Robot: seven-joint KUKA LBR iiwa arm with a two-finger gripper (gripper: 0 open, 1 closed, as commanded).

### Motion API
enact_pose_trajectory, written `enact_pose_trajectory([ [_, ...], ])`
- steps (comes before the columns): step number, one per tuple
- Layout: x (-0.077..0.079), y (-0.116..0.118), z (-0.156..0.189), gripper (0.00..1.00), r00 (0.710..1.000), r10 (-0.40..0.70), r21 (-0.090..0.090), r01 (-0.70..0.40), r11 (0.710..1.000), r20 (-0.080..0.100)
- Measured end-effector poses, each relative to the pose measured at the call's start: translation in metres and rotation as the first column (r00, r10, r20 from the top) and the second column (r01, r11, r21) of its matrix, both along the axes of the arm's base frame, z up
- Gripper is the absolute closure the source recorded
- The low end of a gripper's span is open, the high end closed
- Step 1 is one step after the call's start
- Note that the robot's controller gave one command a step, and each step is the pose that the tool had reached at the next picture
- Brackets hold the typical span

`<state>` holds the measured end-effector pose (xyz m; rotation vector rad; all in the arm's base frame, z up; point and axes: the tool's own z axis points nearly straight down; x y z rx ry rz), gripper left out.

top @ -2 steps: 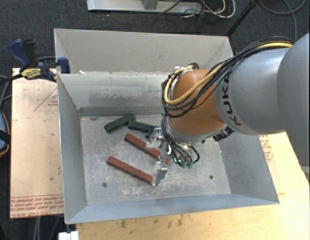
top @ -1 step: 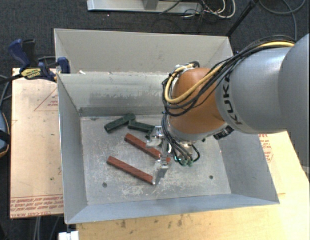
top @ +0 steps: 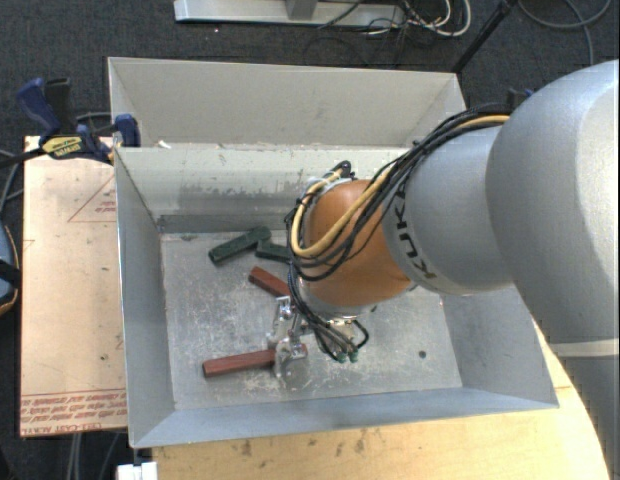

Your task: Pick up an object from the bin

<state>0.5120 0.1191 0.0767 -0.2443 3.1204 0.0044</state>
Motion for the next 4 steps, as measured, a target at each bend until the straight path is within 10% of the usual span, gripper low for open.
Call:
enact_pose_trajectory([
  [2, 0.000, 0.000, 0.000, 1.00, 1.000, 0.001, 0.000, -0.001, 1.000, 0.000],
  [3, 0.015, -0.005, 0.097, 1.00, 0.998, -0.057, -0.002, 0.057, 0.998, -0.010],
  [4, 0.015, -0.005, 0.097, 1.00, 0.998, -0.057, -0.002, 0.057, 0.998, -0.010],
])
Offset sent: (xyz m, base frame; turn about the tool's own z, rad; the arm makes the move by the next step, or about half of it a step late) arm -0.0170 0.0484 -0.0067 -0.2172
